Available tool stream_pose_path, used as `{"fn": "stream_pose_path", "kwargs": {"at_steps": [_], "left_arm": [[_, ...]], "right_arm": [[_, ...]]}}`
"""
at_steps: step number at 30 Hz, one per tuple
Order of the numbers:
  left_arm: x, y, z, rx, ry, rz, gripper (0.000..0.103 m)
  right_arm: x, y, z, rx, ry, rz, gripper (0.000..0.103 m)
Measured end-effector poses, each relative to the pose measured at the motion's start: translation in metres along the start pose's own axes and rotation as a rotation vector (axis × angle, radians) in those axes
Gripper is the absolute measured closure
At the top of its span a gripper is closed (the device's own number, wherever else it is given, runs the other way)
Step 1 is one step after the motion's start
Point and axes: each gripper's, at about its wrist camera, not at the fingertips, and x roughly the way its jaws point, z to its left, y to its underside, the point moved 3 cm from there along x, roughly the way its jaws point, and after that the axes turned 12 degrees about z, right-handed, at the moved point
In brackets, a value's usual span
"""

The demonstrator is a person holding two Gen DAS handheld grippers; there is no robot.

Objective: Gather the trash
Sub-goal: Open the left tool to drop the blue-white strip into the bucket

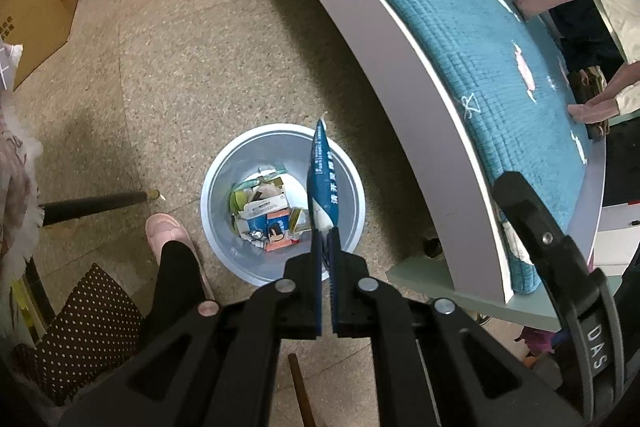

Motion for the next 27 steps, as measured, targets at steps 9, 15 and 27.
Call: {"fn": "stream_pose_path", "kwargs": {"at_steps": [9,15,27], "left_arm": [[-0.019,0.002,0.006,-0.045,-0.034,-0.069,0.028],[-0.037,0.015,0.001,-0.049,-0.022,-0.083,0.028],[-0.129,0.055,-0.019,-0.036,-0.024,-0.274,0.028]], "right_arm": [[-0.021,0.004,-0.013,0.054,-0.002,-0.044,0.042],[-0.029,0.008,-0.009,0.058,-0.012,-0.029,0.042],[-0.097,0.017,0.03,-0.001,-0.074,-0.117,0.042]]}}
